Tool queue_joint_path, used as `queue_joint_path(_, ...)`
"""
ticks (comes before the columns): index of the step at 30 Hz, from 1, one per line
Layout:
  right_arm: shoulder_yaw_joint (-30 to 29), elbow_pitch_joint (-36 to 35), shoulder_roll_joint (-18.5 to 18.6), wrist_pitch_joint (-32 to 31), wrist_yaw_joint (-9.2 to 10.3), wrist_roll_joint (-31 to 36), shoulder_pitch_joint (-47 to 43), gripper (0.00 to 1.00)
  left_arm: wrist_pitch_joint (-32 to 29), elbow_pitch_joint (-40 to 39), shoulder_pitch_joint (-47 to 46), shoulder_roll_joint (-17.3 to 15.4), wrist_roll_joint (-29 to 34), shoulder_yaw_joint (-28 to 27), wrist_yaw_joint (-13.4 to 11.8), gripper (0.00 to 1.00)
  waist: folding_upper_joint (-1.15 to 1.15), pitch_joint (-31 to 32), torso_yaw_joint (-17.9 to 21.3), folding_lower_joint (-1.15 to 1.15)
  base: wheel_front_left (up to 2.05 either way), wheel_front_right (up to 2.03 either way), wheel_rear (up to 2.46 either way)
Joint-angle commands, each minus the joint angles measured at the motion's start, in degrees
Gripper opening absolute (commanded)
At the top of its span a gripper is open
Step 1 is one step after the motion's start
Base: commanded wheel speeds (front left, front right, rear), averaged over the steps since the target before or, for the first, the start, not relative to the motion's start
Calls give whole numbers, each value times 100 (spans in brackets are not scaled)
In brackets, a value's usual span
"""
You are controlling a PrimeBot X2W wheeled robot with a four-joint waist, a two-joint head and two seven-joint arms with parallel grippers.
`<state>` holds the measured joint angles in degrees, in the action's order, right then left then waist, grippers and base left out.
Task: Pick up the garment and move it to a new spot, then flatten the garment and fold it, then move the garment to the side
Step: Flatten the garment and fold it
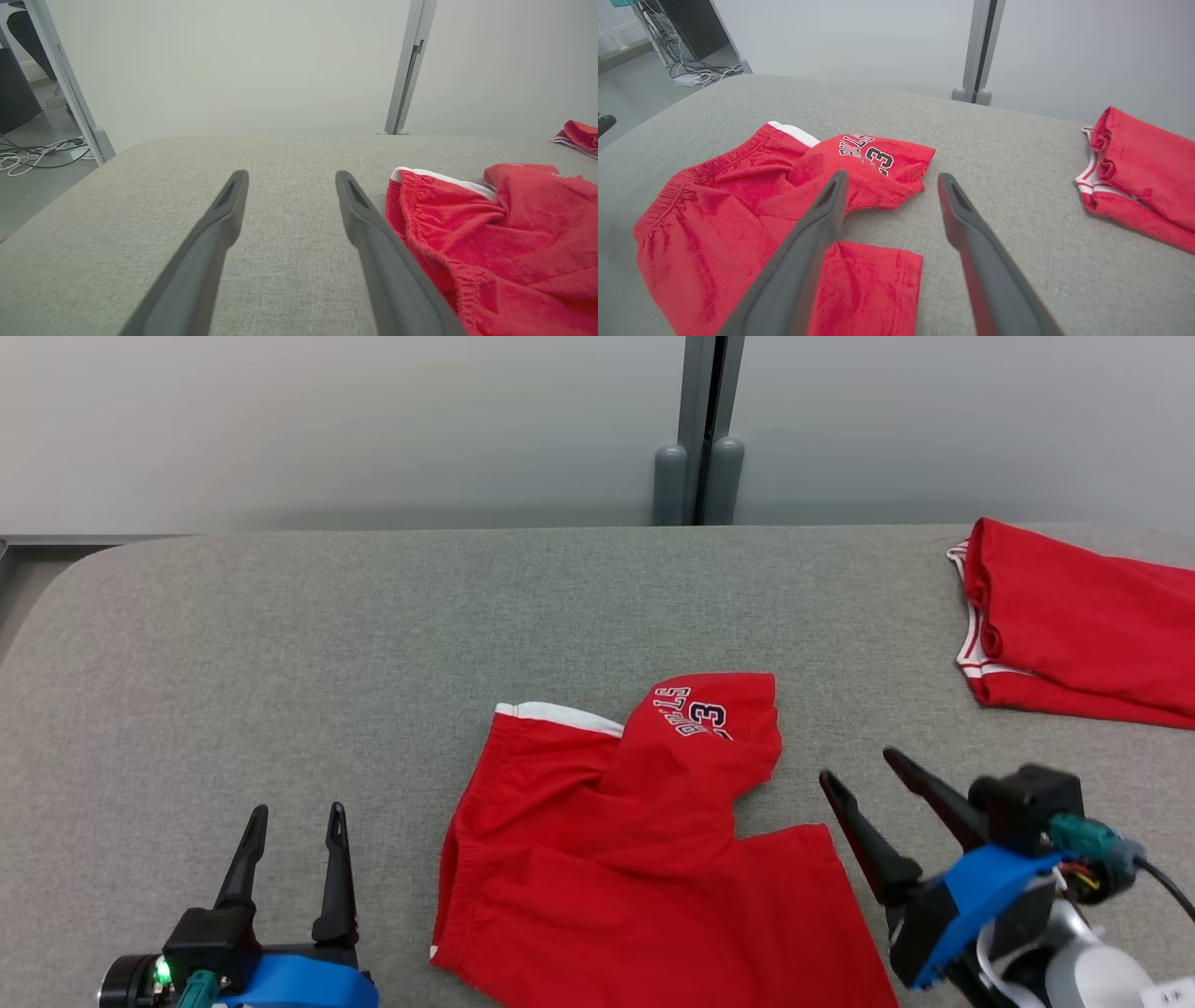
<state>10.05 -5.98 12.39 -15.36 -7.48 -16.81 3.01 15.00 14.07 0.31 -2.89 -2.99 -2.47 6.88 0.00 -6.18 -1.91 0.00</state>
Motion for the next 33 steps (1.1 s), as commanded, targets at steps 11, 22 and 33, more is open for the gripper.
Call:
queue_joint_path(11,370,2666,-45,826,-2,127,2411,100,24,-67,-376,3,-76,137,-76,100,0,-411,-365,0,0,0,0)
queue_joint_path(22,899,5430,-211,1164,-2,202,3348,100,24,-30,-541,3,-134,224,-109,100,0,-622,-586,0,0,0,0)
queue_joint_path(33,1348,6091,-101,1859,-2,-444,4292,0,24,-28,-611,2,-135,236,-127,100,0,-682,-556,0,0,0,0)
